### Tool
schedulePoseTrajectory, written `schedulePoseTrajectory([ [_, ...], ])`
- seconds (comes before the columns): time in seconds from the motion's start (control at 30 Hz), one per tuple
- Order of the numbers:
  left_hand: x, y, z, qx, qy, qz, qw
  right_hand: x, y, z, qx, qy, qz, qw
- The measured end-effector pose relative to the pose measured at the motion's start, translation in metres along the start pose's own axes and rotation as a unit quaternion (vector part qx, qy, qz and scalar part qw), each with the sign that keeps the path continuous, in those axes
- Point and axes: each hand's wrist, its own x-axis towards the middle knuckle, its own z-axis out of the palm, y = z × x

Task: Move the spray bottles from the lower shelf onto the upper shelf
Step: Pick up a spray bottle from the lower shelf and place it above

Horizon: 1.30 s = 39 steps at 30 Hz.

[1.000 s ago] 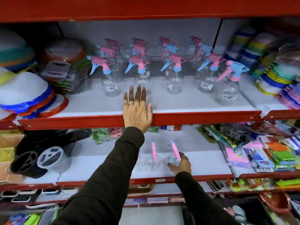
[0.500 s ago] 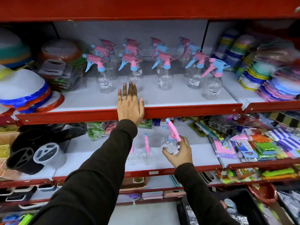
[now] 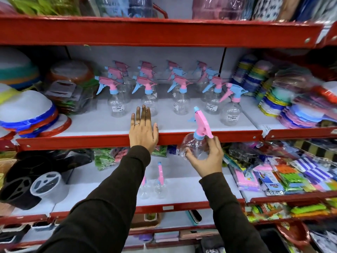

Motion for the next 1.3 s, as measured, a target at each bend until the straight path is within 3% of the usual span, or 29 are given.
schedulePoseTrajectory([
  [0.2, 0.001, -0.001, 0.001, -0.006, 0.009, 0.005, 1.000, 0.055, -0.017, 0.002, -0.006, 0.031, -0.011, 0.999],
  [0.5, 0.003, -0.002, 0.001, 0.001, 0.025, 0.015, 1.000, 0.112, -0.003, 0.033, -0.046, -0.044, 0.063, 0.996],
  [0.8, 0.003, -0.002, 0.003, 0.006, 0.034, 0.020, 0.999, 0.118, 0.007, 0.050, -0.058, -0.066, 0.067, 0.994],
  [1.07, 0.002, -0.002, 0.003, 0.005, 0.032, 0.018, 0.999, 0.114, 0.002, 0.051, -0.049, -0.019, 0.078, 0.996],
  [1.3, -0.001, -0.001, 0.005, 0.010, 0.034, 0.016, 0.999, 0.114, 0.003, 0.052, -0.074, -0.024, 0.057, 0.995],
])
